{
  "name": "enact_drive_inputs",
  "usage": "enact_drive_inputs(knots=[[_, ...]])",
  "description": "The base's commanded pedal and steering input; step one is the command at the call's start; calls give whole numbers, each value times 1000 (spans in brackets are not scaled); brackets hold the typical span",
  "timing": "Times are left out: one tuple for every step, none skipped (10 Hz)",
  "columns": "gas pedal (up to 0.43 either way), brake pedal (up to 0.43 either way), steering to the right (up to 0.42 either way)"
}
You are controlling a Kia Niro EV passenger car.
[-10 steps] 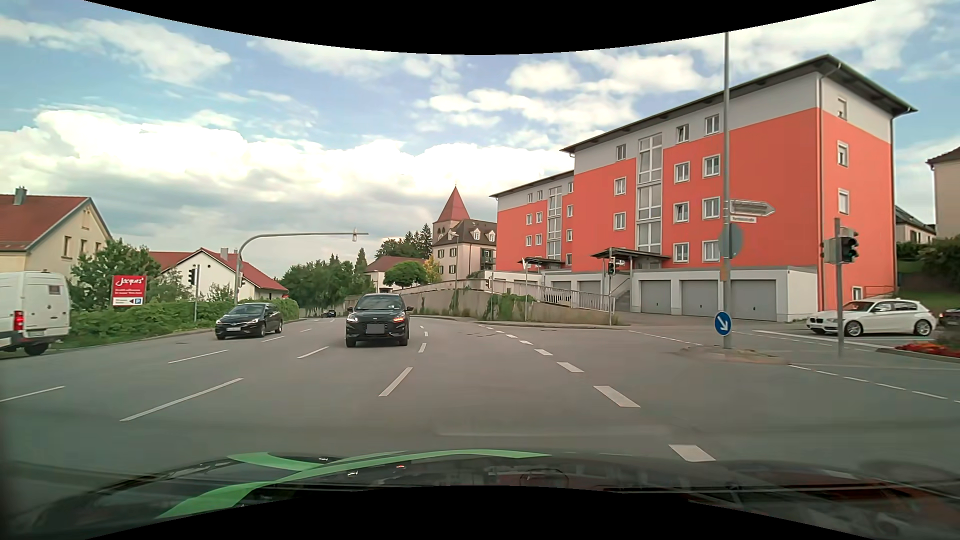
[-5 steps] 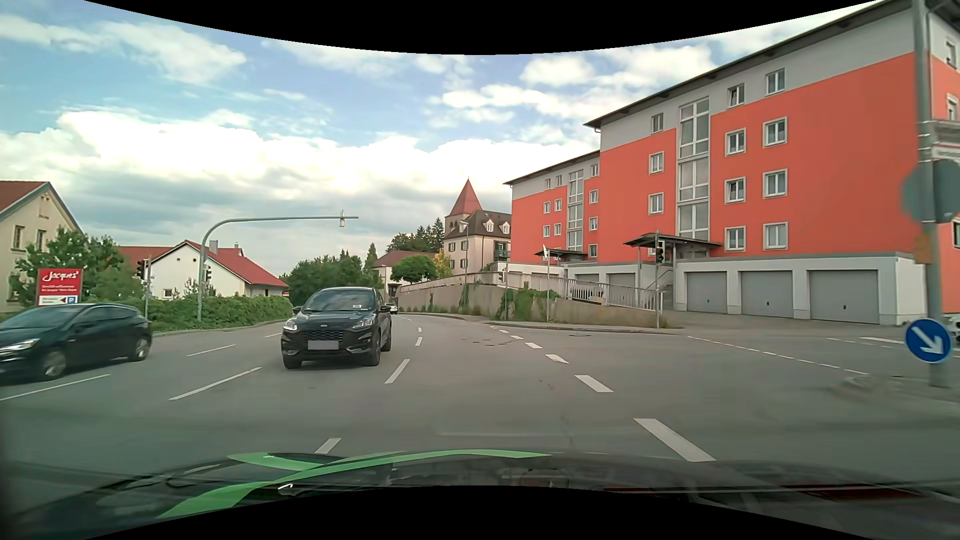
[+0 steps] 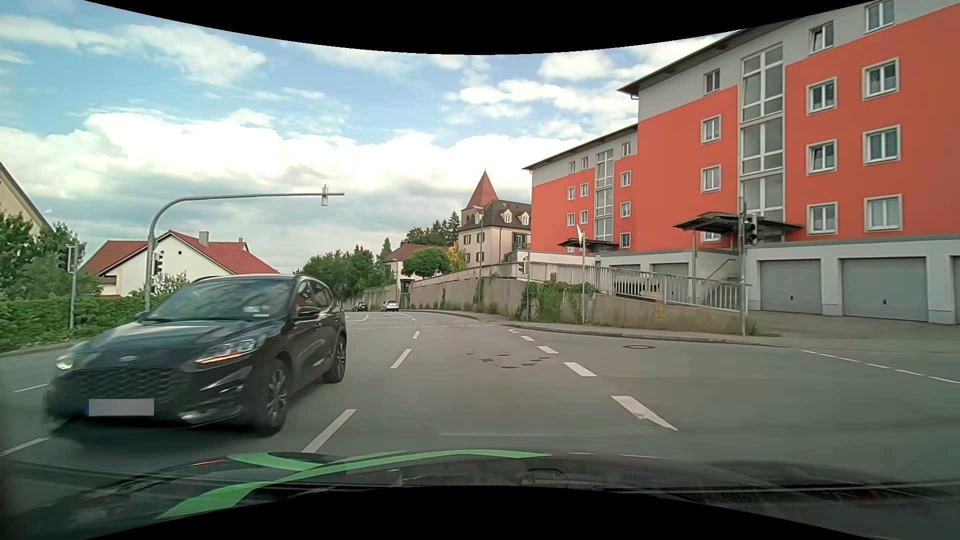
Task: Follow the waypoints while adhering to traffic rules and regulations
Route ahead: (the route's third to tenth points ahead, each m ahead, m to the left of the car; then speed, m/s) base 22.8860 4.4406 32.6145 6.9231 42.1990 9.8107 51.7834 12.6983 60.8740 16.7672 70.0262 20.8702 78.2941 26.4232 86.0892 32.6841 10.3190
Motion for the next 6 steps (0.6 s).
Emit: enact_drive_inputs(knots=[[20, 0, -45], [0, 0, -45], [0, 0, -45], [0, 0, -45], [0, 0, -45], [0, 0, -45]])
